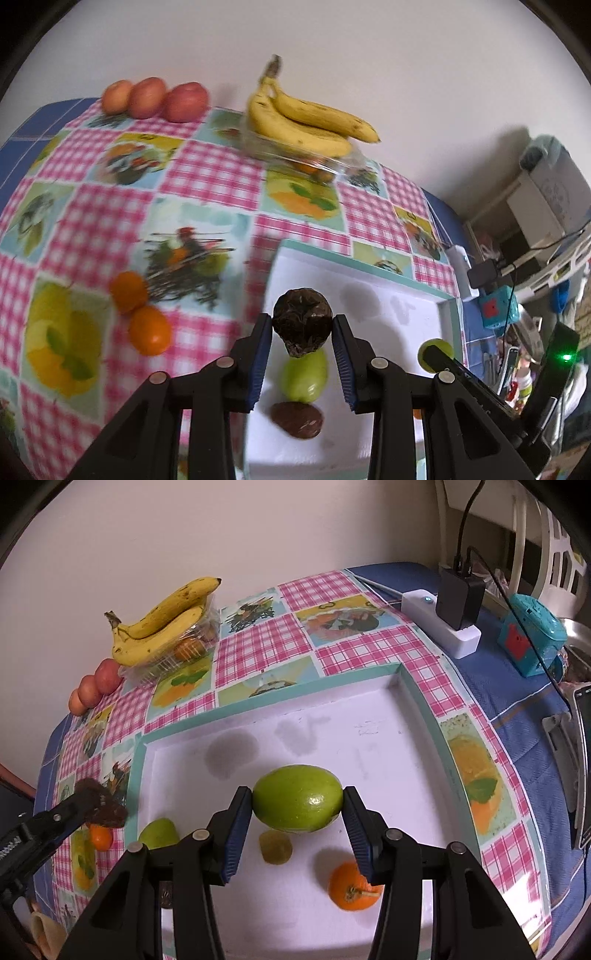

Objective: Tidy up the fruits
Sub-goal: 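Carry the green pear with the right tool into the tray while the left tool carries the date, then open the right tool to drop the pear while the left tool releases the date in the tray, then withdraw both tools from the tray toward the remaining kiwi and date on the cloth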

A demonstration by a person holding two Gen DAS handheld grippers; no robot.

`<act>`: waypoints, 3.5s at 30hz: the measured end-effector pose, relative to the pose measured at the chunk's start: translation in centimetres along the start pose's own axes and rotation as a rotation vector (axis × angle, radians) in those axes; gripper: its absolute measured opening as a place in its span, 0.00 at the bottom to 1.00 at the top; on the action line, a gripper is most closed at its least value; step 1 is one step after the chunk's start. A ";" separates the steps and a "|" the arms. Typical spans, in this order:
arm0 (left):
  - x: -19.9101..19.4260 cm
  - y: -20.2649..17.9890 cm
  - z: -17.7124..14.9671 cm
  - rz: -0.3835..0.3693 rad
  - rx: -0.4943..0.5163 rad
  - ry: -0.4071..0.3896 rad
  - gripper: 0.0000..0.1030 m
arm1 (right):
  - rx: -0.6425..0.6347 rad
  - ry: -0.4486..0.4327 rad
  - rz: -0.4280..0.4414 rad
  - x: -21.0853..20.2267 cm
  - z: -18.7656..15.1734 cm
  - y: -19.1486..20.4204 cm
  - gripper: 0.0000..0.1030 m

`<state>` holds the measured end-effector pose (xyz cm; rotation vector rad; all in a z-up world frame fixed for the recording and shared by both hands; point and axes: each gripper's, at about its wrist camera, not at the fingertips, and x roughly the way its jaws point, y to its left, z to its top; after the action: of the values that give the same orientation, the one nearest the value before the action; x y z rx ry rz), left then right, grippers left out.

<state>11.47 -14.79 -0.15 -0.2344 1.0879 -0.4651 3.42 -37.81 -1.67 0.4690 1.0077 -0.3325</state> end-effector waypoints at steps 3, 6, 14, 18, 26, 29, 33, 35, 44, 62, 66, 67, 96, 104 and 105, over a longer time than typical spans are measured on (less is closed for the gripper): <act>1.6 -1.1 0.3 0.004 0.026 0.014 0.35 | 0.010 0.006 -0.020 0.7 0.4 -0.5 0.50; 3.2 -1.7 0.2 0.012 0.045 0.032 0.35 | 0.031 0.018 -0.023 1.6 0.7 -1.1 0.50; 6.7 -1.9 0.6 0.036 0.045 0.052 0.35 | 0.037 0.024 -0.048 3.3 1.4 -1.6 0.50; 8.2 -1.8 0.6 0.041 0.038 0.069 0.35 | 0.018 0.008 -0.065 3.7 1.9 -1.2 0.50; 9.3 -2.0 0.1 0.060 0.051 0.078 0.35 | 0.000 0.002 -0.083 3.8 2.2 -0.9 0.50; 9.3 -2.3 -0.1 0.060 0.056 0.091 0.35 | 0.009 0.006 -0.083 3.8 2.2 -1.0 0.50; 8.5 -2.9 -0.4 0.053 0.071 0.096 0.36 | 0.013 0.005 -0.076 3.2 2.2 -1.0 0.50; 7.9 -3.1 -0.6 0.056 0.080 0.101 0.36 | 0.011 -0.003 -0.079 2.6 2.3 -1.0 0.52; 3.8 -2.2 -1.2 0.090 0.093 0.085 0.36 | -0.014 0.015 -0.100 0.4 0.3 -0.7 0.56; -1.3 6.0 -4.8 0.261 -0.040 0.082 0.89 | -0.166 0.053 -0.131 -1.6 -5.0 4.1 0.72; -2.4 7.3 -5.3 0.287 -0.060 0.068 0.99 | -0.188 0.053 -0.127 -1.9 -6.1 4.9 0.78; -2.6 7.5 -5.4 0.291 -0.064 0.063 1.00 | -0.188 0.055 -0.118 -1.9 -6.3 5.1 0.78; -7.9 14.5 -6.8 0.380 -0.137 -0.011 1.00 | -0.258 0.033 -0.057 -2.6 -11.4 10.3 0.91; -9.2 16.0 -6.2 0.367 -0.158 -0.076 1.00 | -0.307 0.037 0.006 -2.1 -12.1 13.5 0.91; -9.3 16.2 -6.1 0.371 -0.159 -0.078 1.00 | -0.317 0.035 0.011 -2.1 -12.2 13.9 0.91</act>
<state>6.54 4.09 -2.09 -0.1828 1.0643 -0.0379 0.10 -19.51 -2.29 0.1939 1.0695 -0.1505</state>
